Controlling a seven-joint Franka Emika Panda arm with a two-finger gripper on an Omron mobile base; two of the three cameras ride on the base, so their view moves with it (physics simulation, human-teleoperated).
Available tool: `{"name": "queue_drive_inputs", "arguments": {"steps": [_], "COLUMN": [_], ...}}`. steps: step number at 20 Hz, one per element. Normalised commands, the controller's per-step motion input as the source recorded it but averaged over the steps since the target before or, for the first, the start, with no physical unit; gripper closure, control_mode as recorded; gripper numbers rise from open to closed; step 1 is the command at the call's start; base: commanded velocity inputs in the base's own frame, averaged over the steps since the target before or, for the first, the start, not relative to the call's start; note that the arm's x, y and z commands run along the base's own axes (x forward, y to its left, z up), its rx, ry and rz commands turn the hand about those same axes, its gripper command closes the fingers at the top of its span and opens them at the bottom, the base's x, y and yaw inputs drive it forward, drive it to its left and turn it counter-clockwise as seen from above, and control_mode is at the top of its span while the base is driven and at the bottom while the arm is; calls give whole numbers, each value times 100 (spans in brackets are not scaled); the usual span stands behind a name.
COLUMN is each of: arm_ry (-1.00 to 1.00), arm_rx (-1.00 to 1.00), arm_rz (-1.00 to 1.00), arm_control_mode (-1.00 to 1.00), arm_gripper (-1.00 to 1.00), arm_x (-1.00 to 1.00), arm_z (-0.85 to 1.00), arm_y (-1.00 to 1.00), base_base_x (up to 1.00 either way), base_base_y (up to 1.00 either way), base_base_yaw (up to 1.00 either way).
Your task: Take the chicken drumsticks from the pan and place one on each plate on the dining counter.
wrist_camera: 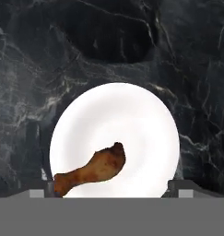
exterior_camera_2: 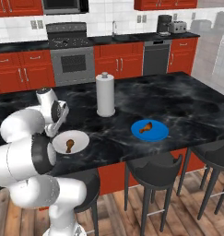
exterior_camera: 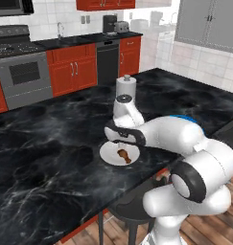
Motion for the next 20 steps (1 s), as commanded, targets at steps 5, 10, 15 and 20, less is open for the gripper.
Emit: {"name": "queue_drive_inputs", "arguments": {"steps": [5,10,15,20], "arm_ry": [-20,-7,0,10], "arm_rx": [26,23,18,2], "arm_rz": [-8,-21,-21,-16], "arm_control_mode": [-100,-100,-100,-100], "arm_gripper": [-100,-100,-100,-100], "arm_x": [-100,-100,-100,-100], "arm_z": [63,30,21,6], "arm_y": [-76,-54,-38,-23], "base_base_x": [0,0,0,0], "base_base_y": [0,0,0,0], "base_base_yaw": [0,0,0,0]}}
